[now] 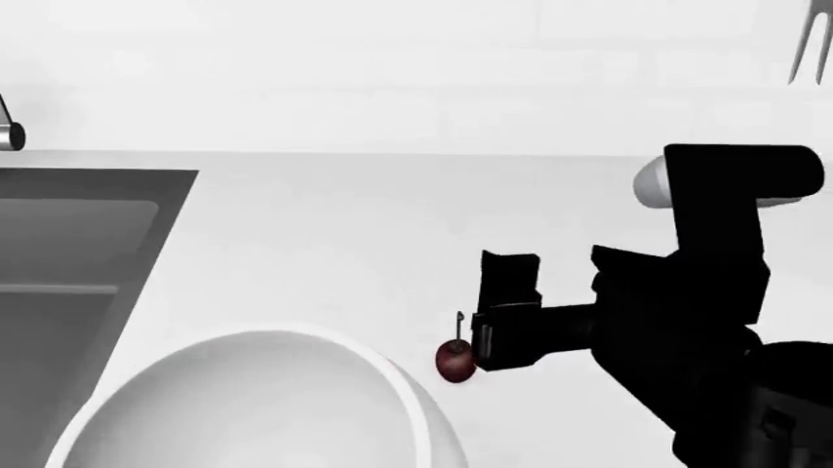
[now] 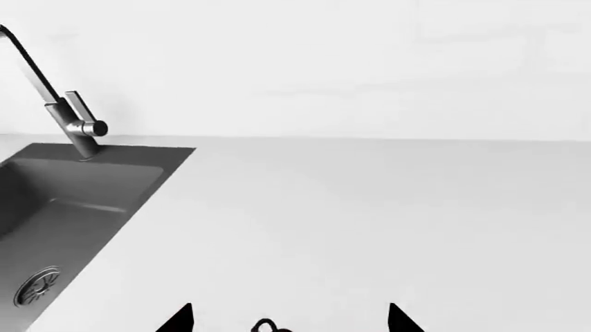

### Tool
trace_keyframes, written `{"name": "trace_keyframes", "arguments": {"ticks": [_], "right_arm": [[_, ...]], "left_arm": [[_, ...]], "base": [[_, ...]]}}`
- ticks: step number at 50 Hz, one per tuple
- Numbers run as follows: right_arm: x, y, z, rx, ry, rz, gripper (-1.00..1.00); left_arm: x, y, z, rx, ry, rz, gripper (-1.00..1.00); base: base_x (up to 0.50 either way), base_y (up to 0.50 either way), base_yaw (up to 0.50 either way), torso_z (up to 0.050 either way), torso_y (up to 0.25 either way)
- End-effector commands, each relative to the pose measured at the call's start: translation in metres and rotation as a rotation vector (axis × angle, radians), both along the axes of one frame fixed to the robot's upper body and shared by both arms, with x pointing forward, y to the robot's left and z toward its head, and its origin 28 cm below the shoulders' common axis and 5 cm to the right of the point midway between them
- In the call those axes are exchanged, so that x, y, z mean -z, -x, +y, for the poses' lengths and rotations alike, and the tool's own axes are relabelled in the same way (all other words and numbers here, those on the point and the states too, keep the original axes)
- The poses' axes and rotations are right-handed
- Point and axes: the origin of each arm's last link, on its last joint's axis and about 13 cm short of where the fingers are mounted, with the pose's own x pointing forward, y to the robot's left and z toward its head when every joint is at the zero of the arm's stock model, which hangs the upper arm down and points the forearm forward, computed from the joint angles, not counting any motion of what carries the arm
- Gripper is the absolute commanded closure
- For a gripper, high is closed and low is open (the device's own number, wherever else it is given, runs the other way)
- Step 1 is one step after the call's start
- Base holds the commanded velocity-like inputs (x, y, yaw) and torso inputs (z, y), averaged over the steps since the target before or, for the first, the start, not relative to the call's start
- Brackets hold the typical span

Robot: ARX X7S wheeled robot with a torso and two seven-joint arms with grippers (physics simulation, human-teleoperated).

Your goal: There is a mixed pile of frozen fruits and vegetables on the counter. Locate all the frozen vegetables and place the items in a bowl on the counter. Take all the frozen fruits and defrost them in a running sink.

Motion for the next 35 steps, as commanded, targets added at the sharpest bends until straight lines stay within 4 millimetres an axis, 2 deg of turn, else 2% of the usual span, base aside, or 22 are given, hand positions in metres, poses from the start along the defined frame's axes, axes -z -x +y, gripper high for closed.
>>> {"name": "trace_keyframes", "arguments": {"ticks": [1, 6, 7, 20, 35], "right_arm": [[0.005, -0.023, 0.014, -0.087, -0.023, 0.155, -1.00], [0.005, -0.036, 0.017, -0.103, 0.010, 0.179, -1.00], [0.006, -0.038, 0.018, -0.106, 0.015, 0.185, -1.00], [0.022, -0.073, 0.035, -0.128, 0.074, 0.269, -1.00], [0.042, -0.083, 0.040, -0.106, 0.031, 0.346, -1.00]], "left_arm": [[0.006, 0.000, 0.001, -0.007, 0.013, -0.011, -1.00], [0.011, 0.005, 0.004, -0.010, 0.019, -0.001, -1.00], [0.011, 0.001, 0.003, -0.012, 0.020, 0.000, -1.00], [0.011, 0.002, 0.007, -0.017, 0.025, -0.001, -1.00], [0.019, 0.007, 0.009, -0.022, 0.028, 0.012, -1.00]], "base": [[0.00, 0.00, 0.00, 0.000, 0.000], [0.00, 0.00, 0.00, 0.000, 0.000], [0.00, 0.00, 0.00, 0.000, 0.000], [0.00, 0.00, 0.00, 0.000, 0.000], [0.00, 0.00, 0.00, 0.000, 0.000]]}}
